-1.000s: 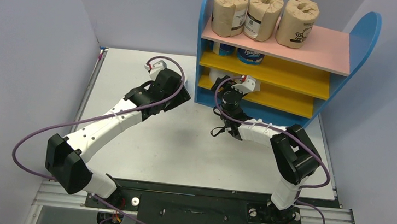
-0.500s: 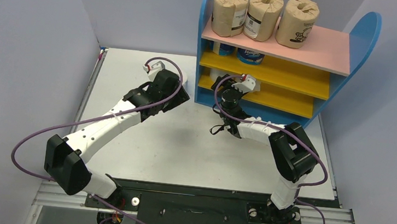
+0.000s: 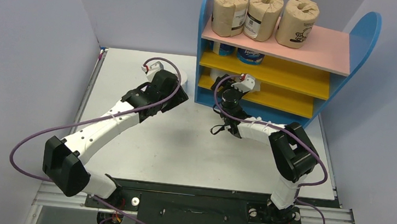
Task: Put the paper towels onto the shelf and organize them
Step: Place the paper towel on the shelf.
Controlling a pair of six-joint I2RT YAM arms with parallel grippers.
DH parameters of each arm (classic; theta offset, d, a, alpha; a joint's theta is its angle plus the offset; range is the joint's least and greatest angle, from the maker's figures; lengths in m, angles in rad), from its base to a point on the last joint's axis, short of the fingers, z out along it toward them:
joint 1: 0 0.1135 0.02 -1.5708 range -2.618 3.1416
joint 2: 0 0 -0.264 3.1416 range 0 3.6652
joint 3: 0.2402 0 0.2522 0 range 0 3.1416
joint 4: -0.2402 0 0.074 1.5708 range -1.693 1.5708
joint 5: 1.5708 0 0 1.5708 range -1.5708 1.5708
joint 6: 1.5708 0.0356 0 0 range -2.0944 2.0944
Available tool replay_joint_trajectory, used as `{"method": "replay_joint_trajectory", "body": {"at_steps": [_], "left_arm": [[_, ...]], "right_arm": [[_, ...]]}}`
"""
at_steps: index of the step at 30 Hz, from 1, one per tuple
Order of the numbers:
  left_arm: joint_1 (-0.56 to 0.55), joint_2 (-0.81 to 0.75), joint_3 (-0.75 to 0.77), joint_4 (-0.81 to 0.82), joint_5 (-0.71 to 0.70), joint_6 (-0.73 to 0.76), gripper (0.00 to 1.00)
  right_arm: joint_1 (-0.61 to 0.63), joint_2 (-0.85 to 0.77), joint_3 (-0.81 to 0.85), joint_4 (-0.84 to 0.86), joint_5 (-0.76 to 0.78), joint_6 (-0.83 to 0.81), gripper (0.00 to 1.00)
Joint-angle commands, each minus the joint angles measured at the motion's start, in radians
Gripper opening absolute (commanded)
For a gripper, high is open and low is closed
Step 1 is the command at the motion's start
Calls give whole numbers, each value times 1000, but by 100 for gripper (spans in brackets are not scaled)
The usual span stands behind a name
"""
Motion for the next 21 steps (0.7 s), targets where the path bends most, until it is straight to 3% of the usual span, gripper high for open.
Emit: {"method": "replay_joint_trajectory", "body": {"at_steps": [1,7,10,21], "left_arm": [[12,-50,-3,32,-18,0,59],[44,-77,-24,35,-2,12,60],[69,-101,-43,41,21,16,61],[295,-182,-151,116,217,47,63]], "right_arm": [[-2,-67,-24,37,-68,-34,68],[9,-172,-97,43,-204,-58,70],[13,-261,-120,-63,-248,-67,70],[6,-916,-403,-503,-291,-177,69]]}}
